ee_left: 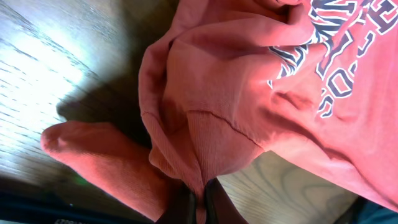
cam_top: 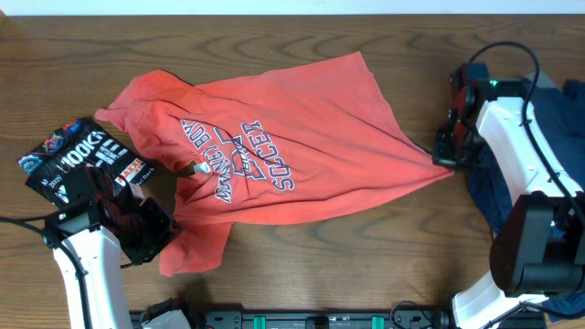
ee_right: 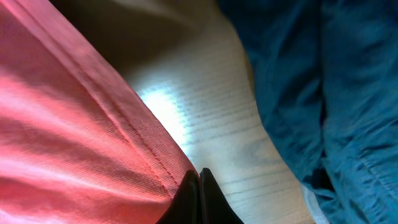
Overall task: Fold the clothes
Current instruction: 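Pull the shirt corner right with the right gripper to spread it, then grasp the shirt's near right hem with the right gripper, then lift the shirt with both grippers and stretch it across the table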
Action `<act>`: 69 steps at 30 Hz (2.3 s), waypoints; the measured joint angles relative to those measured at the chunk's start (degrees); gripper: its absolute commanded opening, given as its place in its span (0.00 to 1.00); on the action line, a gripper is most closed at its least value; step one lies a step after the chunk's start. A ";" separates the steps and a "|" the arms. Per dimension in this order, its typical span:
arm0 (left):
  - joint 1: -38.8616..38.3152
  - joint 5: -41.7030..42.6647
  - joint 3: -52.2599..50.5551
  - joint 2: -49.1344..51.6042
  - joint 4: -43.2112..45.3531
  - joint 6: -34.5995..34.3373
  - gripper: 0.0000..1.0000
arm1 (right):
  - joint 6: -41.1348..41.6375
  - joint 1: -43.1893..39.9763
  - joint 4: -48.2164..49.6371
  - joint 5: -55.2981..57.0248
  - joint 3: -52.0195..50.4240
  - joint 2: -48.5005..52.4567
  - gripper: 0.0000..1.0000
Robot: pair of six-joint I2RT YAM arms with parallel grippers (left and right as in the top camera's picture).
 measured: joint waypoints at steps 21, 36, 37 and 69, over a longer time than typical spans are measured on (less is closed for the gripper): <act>0.00 -1.14 0.00 0.00 0.00 0.26 0.06 | 4.79 0.00 0.63 -4.76 -6.75 -0.57 0.79; 0.00 -1.86 0.00 0.00 0.02 0.26 0.06 | 11.80 0.00 11.17 -15.32 -18.67 -1.79 0.81; 0.00 -1.88 0.00 0.00 0.04 0.26 0.06 | 12.52 0.00 12.87 -15.52 -19.69 -1.79 0.80; -0.02 1.46 2.69 0.02 -1.68 0.66 0.06 | 11.96 -0.42 16.06 -18.93 -19.34 -6.82 0.01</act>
